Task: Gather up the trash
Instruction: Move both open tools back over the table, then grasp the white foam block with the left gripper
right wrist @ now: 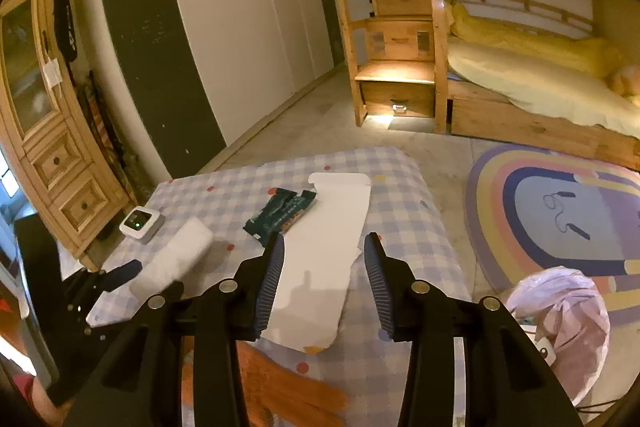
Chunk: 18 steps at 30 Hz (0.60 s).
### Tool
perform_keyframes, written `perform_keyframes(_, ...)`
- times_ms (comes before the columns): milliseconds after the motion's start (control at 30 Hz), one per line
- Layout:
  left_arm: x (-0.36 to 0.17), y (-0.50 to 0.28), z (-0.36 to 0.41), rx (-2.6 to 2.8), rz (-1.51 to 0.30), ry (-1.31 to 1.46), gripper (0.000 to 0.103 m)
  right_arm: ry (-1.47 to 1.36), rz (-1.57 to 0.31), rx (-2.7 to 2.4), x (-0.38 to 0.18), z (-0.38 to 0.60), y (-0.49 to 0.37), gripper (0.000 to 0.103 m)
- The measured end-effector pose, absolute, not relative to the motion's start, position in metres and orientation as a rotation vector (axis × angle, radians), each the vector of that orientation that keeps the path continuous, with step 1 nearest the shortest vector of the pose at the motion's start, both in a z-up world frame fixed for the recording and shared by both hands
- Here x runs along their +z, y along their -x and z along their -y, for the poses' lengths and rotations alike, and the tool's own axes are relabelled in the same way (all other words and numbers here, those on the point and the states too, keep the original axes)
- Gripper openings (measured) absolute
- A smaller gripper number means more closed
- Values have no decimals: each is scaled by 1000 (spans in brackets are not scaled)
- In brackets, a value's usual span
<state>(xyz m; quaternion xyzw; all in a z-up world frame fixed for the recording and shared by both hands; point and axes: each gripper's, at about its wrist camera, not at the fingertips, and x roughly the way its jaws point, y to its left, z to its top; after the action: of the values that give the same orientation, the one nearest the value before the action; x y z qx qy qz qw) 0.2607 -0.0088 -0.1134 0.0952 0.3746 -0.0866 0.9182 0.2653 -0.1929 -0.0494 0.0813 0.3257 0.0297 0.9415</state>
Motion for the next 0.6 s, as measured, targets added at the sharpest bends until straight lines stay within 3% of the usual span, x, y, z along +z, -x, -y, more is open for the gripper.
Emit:
perform_keyframes(167, -98, -256, -15, -168, -752, -109, 41, -164, -667, 64, -51, 193, -265, 43)
perform_keyframes(333, -71, -242, -39, -153, -687, -25, 39, -152, -675, 82, -54, 187, -270, 53)
perform_keyframes(600, -69, -260, -43, -165, -694, 29, 39, -97, -732, 122, -66, 157, -314, 53)
